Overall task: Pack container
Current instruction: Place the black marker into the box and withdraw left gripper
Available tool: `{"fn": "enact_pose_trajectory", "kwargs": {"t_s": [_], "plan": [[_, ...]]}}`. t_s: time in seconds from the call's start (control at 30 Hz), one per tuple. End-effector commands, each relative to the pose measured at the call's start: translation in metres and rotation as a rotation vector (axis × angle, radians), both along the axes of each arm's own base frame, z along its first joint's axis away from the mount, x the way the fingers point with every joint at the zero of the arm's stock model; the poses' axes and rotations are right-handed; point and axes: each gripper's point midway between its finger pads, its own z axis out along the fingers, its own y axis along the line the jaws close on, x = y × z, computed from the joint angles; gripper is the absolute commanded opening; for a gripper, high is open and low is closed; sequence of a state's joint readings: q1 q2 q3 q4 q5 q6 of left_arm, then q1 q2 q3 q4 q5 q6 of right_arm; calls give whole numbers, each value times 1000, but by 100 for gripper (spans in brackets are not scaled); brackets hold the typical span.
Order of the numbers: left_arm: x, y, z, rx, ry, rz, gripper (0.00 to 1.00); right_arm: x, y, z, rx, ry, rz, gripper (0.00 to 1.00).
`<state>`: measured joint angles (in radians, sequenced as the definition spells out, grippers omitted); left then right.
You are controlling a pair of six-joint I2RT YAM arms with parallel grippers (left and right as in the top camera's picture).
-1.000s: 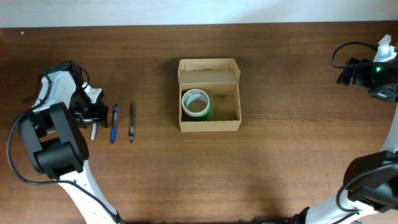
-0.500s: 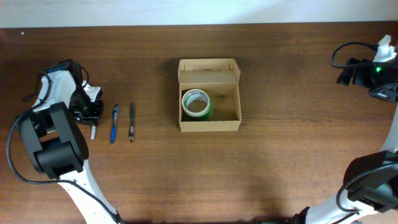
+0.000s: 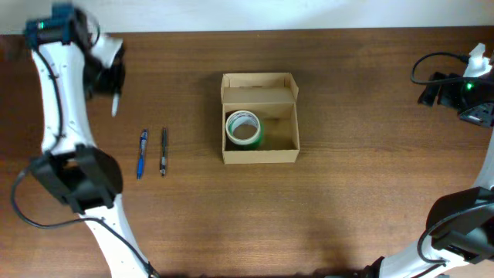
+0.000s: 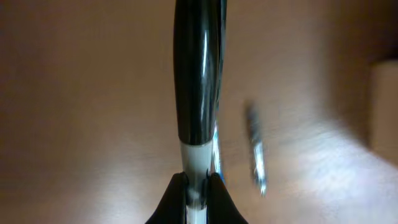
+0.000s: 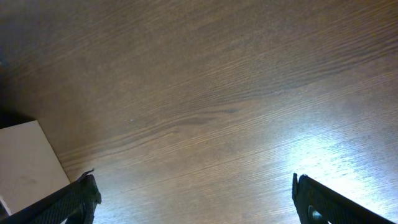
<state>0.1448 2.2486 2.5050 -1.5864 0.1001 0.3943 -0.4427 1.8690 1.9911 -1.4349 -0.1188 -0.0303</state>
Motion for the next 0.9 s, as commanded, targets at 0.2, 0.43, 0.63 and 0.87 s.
{"fn": "enact_pose_trajectory", "kwargs": {"t_s": [0.2,0.43,0.63,0.87], "plan": [[-40,-222,118,149,-378,-853,2,0,3,-1,11,-1,1,99],[-76,-289,23,182,-82,-1053,2,0,3,-1,10,-1,1,99],[-103,-302,-55,170,165,-1111,2,0,3,-1,11,-1,1,99],[-119,-312,-94,155,250,-1123,2,0,3,-1,11,-1,1,99]]}}
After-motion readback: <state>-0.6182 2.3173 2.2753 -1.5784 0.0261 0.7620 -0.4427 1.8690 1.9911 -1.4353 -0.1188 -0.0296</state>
